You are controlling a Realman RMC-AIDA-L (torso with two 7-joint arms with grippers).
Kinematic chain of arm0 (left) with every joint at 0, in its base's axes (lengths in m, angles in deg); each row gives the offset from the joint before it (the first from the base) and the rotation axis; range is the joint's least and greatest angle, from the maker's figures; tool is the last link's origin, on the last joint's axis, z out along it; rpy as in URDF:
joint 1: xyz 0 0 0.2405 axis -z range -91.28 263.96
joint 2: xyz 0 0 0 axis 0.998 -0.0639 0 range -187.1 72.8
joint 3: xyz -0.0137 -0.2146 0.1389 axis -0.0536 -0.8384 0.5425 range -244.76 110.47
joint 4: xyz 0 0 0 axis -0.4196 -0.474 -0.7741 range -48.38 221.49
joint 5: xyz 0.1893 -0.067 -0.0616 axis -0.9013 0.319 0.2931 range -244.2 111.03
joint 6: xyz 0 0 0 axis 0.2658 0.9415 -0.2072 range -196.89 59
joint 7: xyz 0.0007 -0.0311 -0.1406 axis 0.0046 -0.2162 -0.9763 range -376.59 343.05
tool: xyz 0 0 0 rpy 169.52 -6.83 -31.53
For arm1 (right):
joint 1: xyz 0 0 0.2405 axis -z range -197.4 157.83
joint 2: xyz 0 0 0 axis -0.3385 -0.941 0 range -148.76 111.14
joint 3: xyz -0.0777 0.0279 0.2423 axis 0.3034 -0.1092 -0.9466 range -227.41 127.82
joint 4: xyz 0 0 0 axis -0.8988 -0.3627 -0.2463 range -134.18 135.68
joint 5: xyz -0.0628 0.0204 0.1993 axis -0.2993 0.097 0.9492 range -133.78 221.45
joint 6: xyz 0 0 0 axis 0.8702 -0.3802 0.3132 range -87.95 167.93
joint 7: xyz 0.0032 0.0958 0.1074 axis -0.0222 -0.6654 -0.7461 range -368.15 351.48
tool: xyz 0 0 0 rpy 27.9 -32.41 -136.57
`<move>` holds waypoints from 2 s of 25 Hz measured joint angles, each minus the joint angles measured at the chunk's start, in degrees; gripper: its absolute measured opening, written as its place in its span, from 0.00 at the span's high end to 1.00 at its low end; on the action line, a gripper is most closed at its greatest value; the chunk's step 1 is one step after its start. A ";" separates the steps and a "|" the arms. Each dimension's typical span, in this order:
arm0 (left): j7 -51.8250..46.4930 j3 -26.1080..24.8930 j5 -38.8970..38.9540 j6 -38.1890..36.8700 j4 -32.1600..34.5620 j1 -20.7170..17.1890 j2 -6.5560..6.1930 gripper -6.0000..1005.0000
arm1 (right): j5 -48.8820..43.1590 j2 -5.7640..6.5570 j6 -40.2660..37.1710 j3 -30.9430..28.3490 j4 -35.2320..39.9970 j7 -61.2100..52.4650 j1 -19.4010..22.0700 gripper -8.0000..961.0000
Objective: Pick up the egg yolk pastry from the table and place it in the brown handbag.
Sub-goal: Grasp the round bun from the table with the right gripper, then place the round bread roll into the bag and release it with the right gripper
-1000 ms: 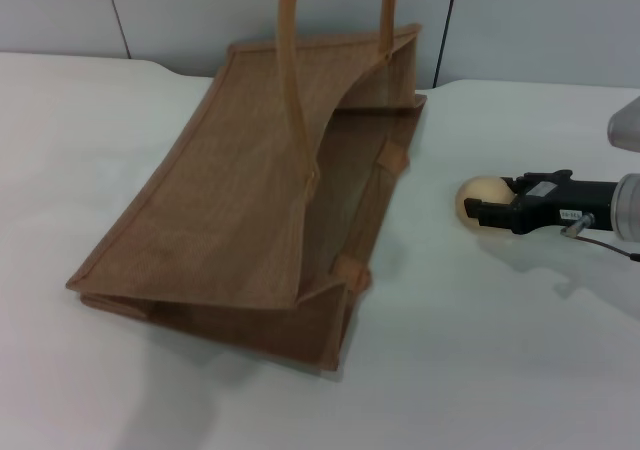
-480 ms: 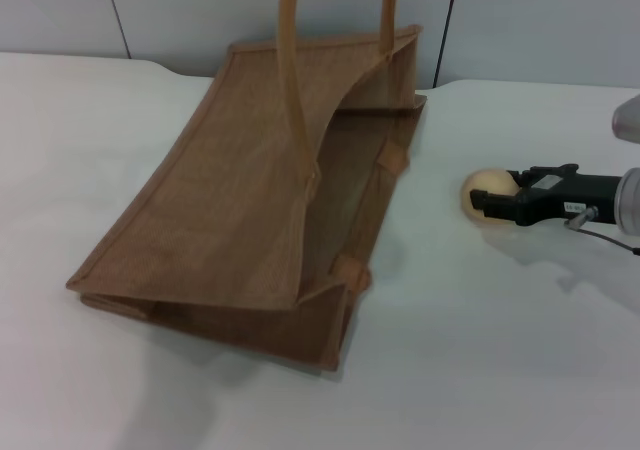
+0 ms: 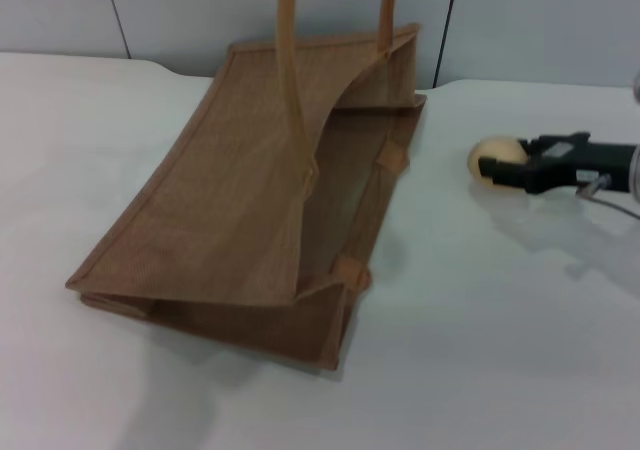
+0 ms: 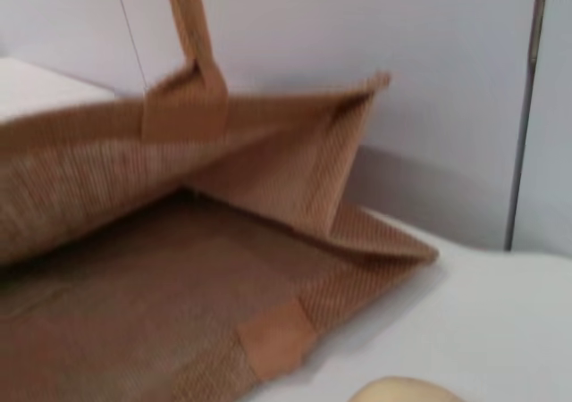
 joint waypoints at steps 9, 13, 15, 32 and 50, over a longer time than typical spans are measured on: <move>-0.14 0.97 0.17 0.22 1.85 3.05 0.05 0.89 | 7.61 -0.10 -12.24 0.61 4.77 1.25 0.35 0.41; -0.57 1.77 0.53 0.00 2.46 4.96 0.14 0.88 | 7.65 -0.21 -14.81 0.70 3.96 3.64 -0.58 0.41; -1.05 2.68 0.59 0.01 2.52 6.05 0.18 0.88 | 7.66 -0.24 -14.82 0.72 2.77 4.65 -1.54 0.41; -2.51 5.87 1.52 -2.10 3.89 7.40 0.19 0.85 | 10.28 -0.21 -4.49 0.67 -2.28 8.42 -6.55 0.40; -2.65 4.62 0.76 -2.61 3.89 5.16 0.11 0.80 | 10.40 0.00 -3.78 0.95 -2.90 8.34 -5.49 0.07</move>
